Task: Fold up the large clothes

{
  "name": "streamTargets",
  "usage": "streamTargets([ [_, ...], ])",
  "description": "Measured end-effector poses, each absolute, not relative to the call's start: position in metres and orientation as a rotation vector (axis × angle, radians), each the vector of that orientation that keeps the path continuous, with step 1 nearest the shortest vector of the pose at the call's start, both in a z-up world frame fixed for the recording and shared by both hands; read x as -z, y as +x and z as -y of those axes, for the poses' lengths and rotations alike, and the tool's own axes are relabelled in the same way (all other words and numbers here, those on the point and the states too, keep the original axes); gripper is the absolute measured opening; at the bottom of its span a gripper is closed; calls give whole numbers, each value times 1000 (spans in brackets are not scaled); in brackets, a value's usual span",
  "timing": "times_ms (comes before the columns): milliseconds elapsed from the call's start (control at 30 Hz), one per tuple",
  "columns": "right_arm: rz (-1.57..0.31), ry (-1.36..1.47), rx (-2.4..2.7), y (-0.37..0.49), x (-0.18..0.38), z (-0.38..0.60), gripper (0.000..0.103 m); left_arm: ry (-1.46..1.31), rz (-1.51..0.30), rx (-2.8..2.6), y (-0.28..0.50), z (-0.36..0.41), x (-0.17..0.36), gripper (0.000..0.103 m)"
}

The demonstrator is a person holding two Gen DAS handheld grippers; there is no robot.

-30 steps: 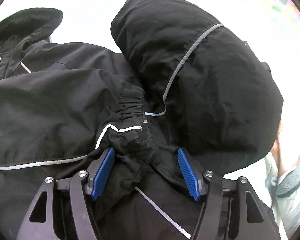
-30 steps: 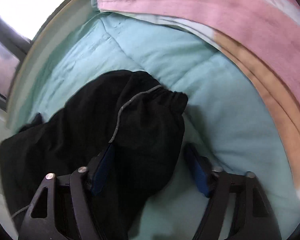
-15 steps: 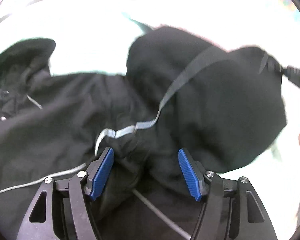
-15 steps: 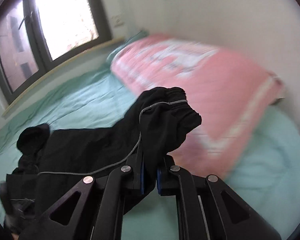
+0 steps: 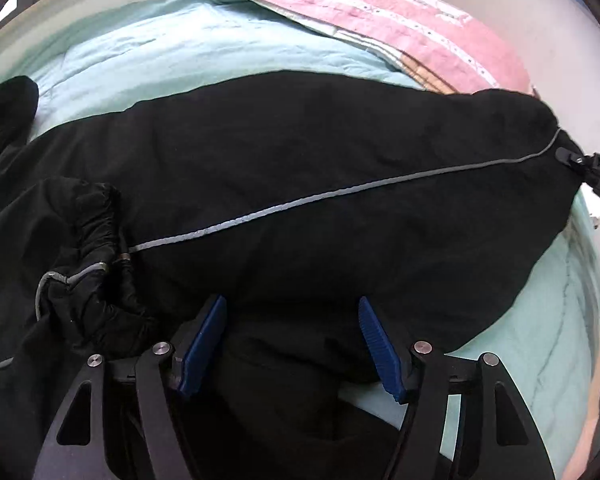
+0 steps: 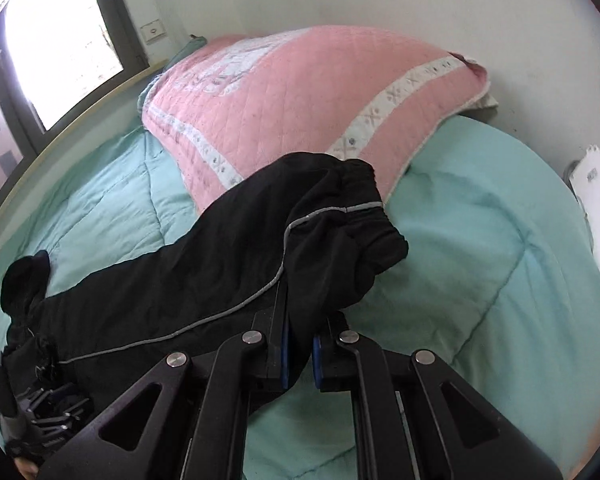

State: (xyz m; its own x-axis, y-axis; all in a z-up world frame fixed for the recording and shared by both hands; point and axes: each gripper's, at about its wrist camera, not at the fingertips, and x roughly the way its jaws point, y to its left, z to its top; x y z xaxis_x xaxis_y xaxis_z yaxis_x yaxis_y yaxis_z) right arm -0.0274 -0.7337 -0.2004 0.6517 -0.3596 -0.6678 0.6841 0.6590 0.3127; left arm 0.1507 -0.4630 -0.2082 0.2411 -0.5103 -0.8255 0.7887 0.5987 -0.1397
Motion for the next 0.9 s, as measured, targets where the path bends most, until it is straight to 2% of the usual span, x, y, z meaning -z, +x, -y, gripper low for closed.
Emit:
streamTargets([
  [167,-512,481,477,-22,160,700,11,228,-930,949,158,412,181,70],
  [333,-480,364,330,13,109,633,11,211,-804,881,155,324,125,70],
  [533,-493,226,154,71,66,514,11,138,-727,713,168,201,90,70],
  [700,-573,126,28,123,68,408,11,71,-736,636,181,130,88,70],
  [900,-724,33,-89,182,115,307,11,20,-775,611,192,95,114,70],
])
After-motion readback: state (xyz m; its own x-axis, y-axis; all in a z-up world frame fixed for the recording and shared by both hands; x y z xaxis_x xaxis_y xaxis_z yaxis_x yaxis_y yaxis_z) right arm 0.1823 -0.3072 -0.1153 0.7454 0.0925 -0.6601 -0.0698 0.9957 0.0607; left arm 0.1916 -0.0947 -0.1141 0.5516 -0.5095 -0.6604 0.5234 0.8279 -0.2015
